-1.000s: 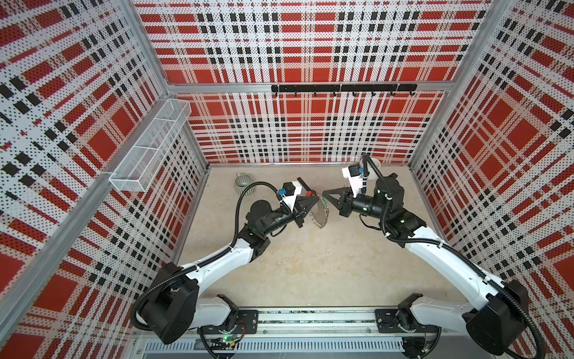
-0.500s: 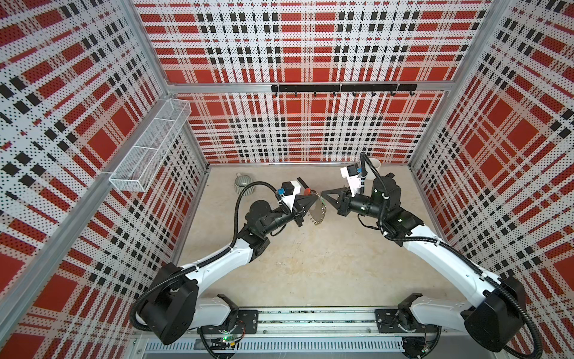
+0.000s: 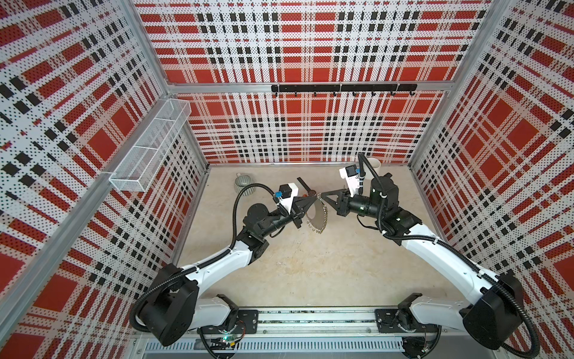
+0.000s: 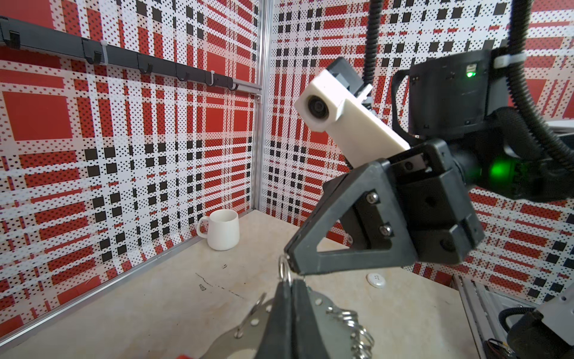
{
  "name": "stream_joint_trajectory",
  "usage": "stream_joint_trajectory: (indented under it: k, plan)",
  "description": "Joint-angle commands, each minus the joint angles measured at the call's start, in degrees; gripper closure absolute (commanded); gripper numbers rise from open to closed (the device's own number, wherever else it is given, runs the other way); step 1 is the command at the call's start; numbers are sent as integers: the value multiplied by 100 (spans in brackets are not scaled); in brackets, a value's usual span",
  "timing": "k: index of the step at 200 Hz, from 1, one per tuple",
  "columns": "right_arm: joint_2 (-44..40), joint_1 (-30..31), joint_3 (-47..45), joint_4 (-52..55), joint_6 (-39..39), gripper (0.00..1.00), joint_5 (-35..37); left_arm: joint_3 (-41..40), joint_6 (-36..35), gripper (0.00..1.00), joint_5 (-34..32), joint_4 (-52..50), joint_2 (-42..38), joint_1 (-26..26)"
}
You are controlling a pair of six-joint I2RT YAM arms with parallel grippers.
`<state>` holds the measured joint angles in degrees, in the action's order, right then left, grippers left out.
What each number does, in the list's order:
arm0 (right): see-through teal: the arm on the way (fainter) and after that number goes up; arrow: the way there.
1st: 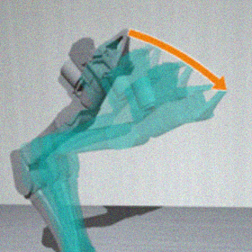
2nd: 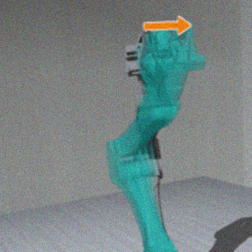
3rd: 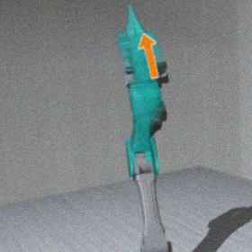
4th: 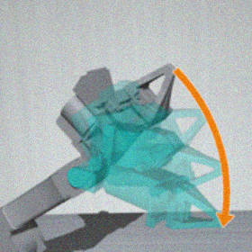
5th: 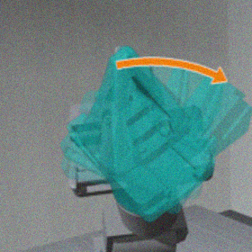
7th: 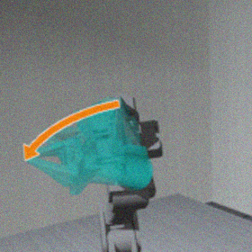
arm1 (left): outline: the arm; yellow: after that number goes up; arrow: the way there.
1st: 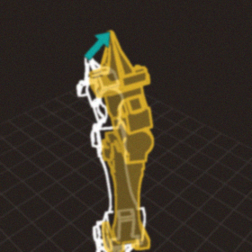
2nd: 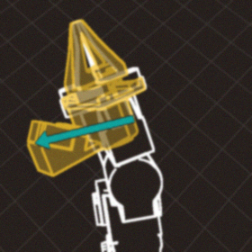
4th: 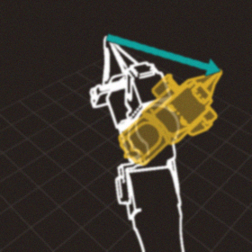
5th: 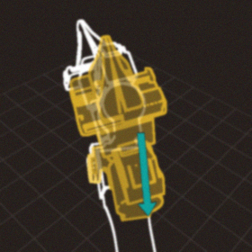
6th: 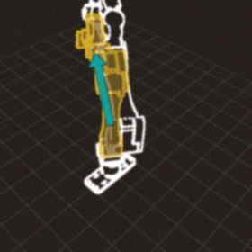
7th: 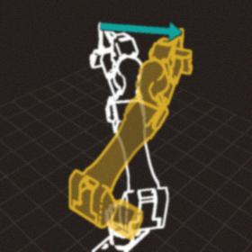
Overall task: Attach keys to a key ring
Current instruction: Insert the key into the keyring.
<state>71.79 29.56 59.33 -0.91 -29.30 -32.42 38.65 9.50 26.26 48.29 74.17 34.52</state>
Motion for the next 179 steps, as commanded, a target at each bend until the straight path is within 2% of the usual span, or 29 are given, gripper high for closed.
stream_joint_trajectory:
  k: [1, 36, 50, 56, 70, 99, 132, 179]
  plan:
    - [122, -84, 70, -50, -84, 100, -158, -74, 242, 100, 196, 1302, -29, 28]
    - [38, -96, 36, -55, -103, 100, -66, -274, 825, 100, 186, 2671, 291, 18]
    - [-28, -119, 39, -25, -78, 96, -19, -305, 1122, 100, 219, 3030, 439, -24]
    - [-62, -134, 48, 5, -48, 91, 15, -298, 1257, 100, 244, 3132, 504, -48]
    - [-165, -167, 68, 92, 82, 72, 167, -288, 1481, 100, 317, 3284, 630, -75]
    - [-331, -243, 261, 492, 534, 55, 611, -281, 1681, 100, 457, 3446, 829, -79]
    - [-332, -271, 675, 843, 956, 53, 801, -228, 2251, 100, 730, 3926, 1134, -145]
    - [-332, -273, 740, 346, 1012, 56, 34, -149, 3049, 100, 972, 4532, 1440, -356]
